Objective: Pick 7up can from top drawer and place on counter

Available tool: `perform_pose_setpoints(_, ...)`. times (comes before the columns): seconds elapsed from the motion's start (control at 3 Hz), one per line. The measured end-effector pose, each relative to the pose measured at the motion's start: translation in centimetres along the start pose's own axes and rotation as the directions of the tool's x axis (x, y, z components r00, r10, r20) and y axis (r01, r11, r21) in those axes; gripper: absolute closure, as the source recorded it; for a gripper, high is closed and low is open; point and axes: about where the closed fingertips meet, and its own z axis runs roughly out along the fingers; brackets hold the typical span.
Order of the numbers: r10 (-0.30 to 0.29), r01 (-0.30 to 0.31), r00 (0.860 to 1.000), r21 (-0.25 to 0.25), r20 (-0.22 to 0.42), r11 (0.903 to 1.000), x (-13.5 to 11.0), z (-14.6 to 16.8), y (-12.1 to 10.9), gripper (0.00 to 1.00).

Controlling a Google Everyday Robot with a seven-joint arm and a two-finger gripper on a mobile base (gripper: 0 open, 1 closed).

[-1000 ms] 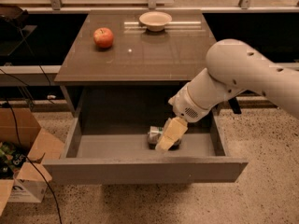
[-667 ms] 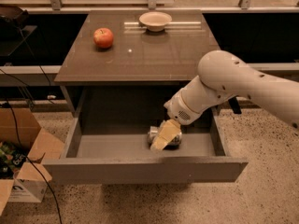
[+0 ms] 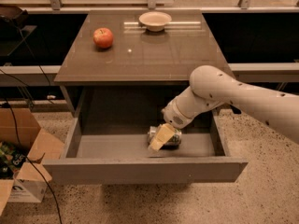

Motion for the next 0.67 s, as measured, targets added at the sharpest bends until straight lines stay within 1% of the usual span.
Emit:
perform_pose_setpoints(0.33, 0.016, -0.016, 1.0, 0.006, -0.011, 0.9998, 1.6, 1.6, -2.3, 0.0)
perform_pose_setpoints(0.67, 0.04, -0.04, 0.998, -0.001, -0.045, 0.9992, 3.6, 3.3, -3.2, 0.0)
